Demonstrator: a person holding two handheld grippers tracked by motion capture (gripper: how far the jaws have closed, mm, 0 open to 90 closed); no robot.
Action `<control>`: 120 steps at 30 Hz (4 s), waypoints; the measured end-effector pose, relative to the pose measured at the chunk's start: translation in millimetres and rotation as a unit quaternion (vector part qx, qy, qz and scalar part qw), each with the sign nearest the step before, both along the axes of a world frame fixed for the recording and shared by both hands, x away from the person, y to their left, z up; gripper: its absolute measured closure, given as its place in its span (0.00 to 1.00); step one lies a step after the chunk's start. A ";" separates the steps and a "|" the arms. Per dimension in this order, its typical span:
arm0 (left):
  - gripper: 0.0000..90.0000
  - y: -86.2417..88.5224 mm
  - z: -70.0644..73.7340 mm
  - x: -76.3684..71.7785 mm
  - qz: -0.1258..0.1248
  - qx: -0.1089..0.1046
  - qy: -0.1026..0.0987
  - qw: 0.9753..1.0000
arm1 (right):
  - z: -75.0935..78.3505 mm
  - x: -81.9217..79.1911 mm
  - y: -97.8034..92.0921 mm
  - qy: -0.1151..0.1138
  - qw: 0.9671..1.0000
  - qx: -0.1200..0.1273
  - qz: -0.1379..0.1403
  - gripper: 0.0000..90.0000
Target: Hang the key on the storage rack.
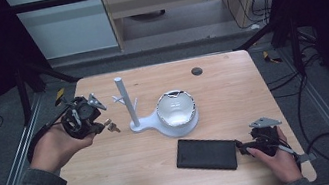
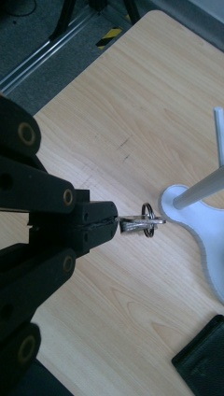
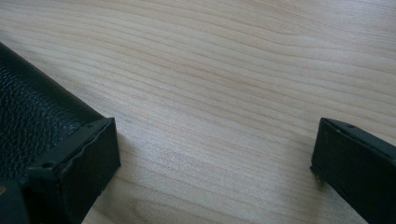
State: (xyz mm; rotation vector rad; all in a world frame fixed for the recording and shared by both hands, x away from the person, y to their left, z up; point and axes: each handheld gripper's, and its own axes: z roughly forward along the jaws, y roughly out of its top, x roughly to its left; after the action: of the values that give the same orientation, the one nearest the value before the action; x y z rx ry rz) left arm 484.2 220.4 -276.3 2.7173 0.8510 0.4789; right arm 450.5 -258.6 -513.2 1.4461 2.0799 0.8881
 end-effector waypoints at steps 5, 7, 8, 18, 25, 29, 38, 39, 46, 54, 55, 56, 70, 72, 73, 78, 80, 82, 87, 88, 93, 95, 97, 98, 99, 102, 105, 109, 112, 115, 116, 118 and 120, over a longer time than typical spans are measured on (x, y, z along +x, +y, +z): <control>1.00 -4.6 5.3 5.0 -0.006 0.005 0.007 1.000 | 0.0 0.0 0.0 0.000 1.000 0.000 0.000 0.01; 1.00 -5.2 7.1 7.3 -0.005 0.006 0.009 1.000 | 0.0 0.0 0.0 0.000 1.000 0.000 0.000 0.01; 1.00 -5.7 8.6 8.7 -0.005 0.007 0.010 1.000 | 0.0 0.0 0.0 0.000 1.000 0.000 0.000 0.01; 1.00 -20.6 20.7 20.7 -0.003 0.020 0.010 1.000 | -0.2 0.2 -0.1 0.000 1.000 0.001 0.001 0.01; 1.00 -24.6 27.5 28.7 0.005 0.027 0.008 1.000 | -0.2 0.2 0.0 -0.001 1.000 0.002 0.001 0.01; 1.00 -24.6 30.0 31.8 0.012 0.029 0.006 0.999 | -0.2 0.2 0.0 -0.001 1.000 0.001 0.001 0.01; 1.00 -24.5 35.0 41.6 0.021 0.033 0.007 0.999 | -0.2 0.1 0.0 0.000 1.000 0.001 0.000 0.01; 1.00 -25.7 33.6 42.8 0.021 0.036 0.007 0.999 | -0.2 0.1 0.0 0.000 1.000 0.001 0.000 0.01; 1.00 -26.6 31.7 49.7 0.029 0.032 0.009 0.999 | -0.2 0.2 0.0 -0.001 1.000 0.001 0.001 0.01; 1.00 -29.3 29.3 55.0 0.029 0.030 0.012 0.999 | -0.2 0.2 0.0 0.000 1.000 0.001 0.001 0.01; 1.00 -29.9 30.0 55.3 0.028 0.031 0.011 0.999 | -0.2 0.2 0.0 0.000 1.000 0.001 0.001 0.01; 1.00 -30.7 30.2 55.2 0.027 0.031 0.011 0.999 | -0.2 0.1 0.0 0.000 1.000 0.002 0.001 0.01; 1.00 -30.8 30.3 60.8 0.034 0.022 0.007 0.999 | -0.2 0.1 0.0 0.000 1.000 0.001 0.001 0.01; 1.00 -30.6 30.2 60.7 0.034 0.022 0.007 0.999 | -0.1 0.1 0.0 0.000 1.000 0.001 0.000 0.01; 1.00 -30.7 30.4 60.8 0.033 0.022 0.007 0.999 | -0.2 0.1 0.0 0.000 1.000 0.001 0.000 0.01; 1.00 -28.8 30.7 60.7 0.037 0.023 0.006 0.999 | -0.1 -0.1 0.1 -0.001 1.000 0.001 0.000 0.01; 1.00 -27.8 30.0 61.8 0.040 0.022 0.007 0.999 | -0.1 -0.1 0.1 -0.001 1.000 0.001 0.000 0.01; 1.00 -27.6 29.1 63.6 0.041 0.024 0.005 0.999 | -0.2 0.0 0.0 -0.001 1.000 0.001 0.001 0.01; 1.00 -29.9 29.0 64.9 0.040 0.018 0.005 0.999 | -0.1 -0.1 0.1 -0.001 1.000 0.001 0.000 0.01; 1.00 -30.7 29.2 64.7 0.039 0.020 0.006 0.999 | -0.1 -0.1 0.1 -0.001 1.000 0.001 0.000 0.01; 1.00 -35.4 30.3 63.4 0.038 0.021 -0.004 0.999 | -0.2 -0.1 0.1 -0.001 1.000 0.001 0.000 0.01; 1.00 -36.2 28.3 64.9 0.040 0.025 -0.003 0.999 | -0.1 -0.1 0.1 -0.001 1.000 0.001 0.000 0.01; 1.00 -35.8 27.1 65.9 0.040 0.023 -0.001 0.999 | -0.2 -0.1 0.1 -0.001 1.000 0.001 0.001 0.01; 1.00 -35.0 27.5 65.5 0.039 0.020 -0.003 0.999 | -0.2 -0.1 0.1 -0.001 1.000 0.001 0.000 0.01; 0.99 -34.4 28.6 64.8 0.040 0.017 -0.008 0.999 | -0.2 -0.1 0.0 -0.001 1.000 0.001 0.001 0.01; 0.95 -30.4 33.4 59.0 0.040 -0.003 -0.032 0.999 | -0.2 -0.1 0.0 -0.001 1.000 0.001 0.000 0.01; 0.92 -23.5 35.2 50.4 0.041 -0.016 -0.050 0.998 | -0.2 0.0 0.0 -0.001 1.000 0.001 0.001 0.01; 0.91 -16.5 29.3 34.8 0.032 -0.049 -0.060 0.997 | -0.2 0.0 -0.1 -0.001 1.000 0.002 0.001 0.01; 0.92 -14.1 23.3 19.7 0.017 -0.068 -0.070 0.995 | 0.0 0.0 -0.2 0.000 1.000 0.002 0.002 0.01; 0.93 -13.1 16.9 1.6 -0.004 -0.093 -0.081 0.992 | 0.4 0.3 -0.8 0.003 1.000 0.002 0.005 0.01; 0.94 -13.3 13.7 -3.8 -0.009 -0.103 -0.082 0.991 | 0.2 0.7 -1.3 0.000 1.000 -0.001 0.007 0.01; 0.95 -14.8 6.3 -13.0 -0.018 -0.115 -0.083 0.990 | 0.5 0.8 -1.1 0.002 1.000 0.004 0.007 0.01; 0.97 -18.4 -3.0 -20.4 -0.032 -0.125 -0.081 0.988 | 0.3 1.0 -1.6 0.000 1.000 0.002 0.009 0.02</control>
State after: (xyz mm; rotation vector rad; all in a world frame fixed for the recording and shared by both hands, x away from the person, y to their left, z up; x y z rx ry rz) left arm 463.8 202.0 -279.3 2.4322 0.7257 0.5337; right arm 451.5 -260.2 -512.9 1.4309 2.0968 0.8985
